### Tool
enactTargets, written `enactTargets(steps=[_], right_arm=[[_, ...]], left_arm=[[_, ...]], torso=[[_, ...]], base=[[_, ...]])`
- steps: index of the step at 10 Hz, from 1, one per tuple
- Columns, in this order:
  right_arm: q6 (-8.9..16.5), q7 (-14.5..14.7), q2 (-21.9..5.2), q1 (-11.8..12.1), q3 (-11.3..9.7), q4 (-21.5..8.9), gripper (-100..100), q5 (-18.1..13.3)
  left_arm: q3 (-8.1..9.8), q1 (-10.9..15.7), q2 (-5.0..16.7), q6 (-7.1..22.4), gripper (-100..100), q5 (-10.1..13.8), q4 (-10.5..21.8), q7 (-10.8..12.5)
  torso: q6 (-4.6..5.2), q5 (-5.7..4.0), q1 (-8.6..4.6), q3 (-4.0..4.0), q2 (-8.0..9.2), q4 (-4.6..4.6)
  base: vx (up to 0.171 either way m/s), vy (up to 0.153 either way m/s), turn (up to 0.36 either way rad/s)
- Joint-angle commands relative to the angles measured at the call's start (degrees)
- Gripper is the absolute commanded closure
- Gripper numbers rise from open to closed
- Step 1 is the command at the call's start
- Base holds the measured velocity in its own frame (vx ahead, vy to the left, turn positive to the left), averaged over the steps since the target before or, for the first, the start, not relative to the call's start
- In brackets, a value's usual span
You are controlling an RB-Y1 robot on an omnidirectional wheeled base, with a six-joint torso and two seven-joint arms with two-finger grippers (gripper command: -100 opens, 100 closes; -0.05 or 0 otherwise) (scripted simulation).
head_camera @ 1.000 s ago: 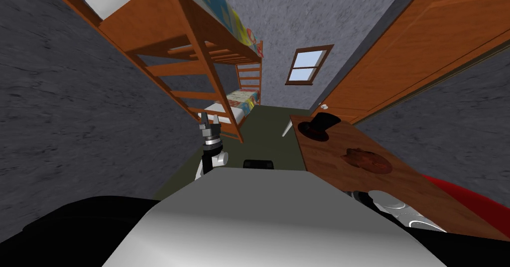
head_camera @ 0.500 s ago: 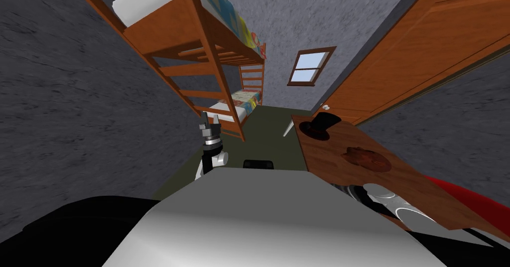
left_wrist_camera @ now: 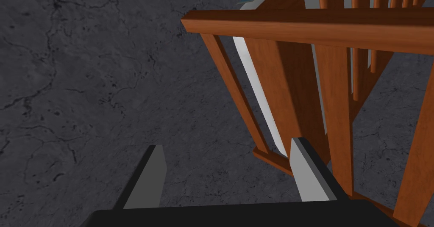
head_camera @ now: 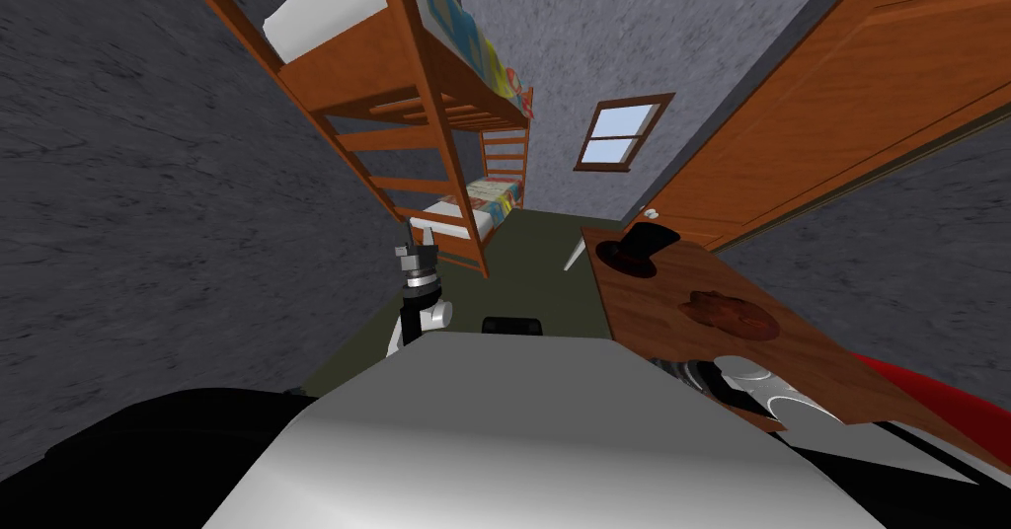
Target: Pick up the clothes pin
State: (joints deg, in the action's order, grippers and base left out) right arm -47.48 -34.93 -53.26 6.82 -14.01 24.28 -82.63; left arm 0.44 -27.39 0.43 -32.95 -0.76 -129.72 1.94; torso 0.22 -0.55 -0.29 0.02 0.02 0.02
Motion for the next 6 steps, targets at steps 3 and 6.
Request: enactTargets(steps=[3,6], right_arm=[[-0.02,0.09,0.01,-0.03,0.00,-0.06,100,0.00],[-0.06,0.10,0.06,-0.05,0.00,-0.03,100,0.02]], left_arm=[[0.00,0.00,0.00,0.00,0,0.00,0.00,0.00],[0.00,0.00,0.00,0.00,0,0.00,0.00,0.00]], torso=[[0.00,-0.01,-0.03,-0.01,-0.01,-0.01],[0.03,0.01,-0.06,0.00,0.01,-0.01]], base=[[0.002,0.001,0.000],[0.000,0.000,0.000]])
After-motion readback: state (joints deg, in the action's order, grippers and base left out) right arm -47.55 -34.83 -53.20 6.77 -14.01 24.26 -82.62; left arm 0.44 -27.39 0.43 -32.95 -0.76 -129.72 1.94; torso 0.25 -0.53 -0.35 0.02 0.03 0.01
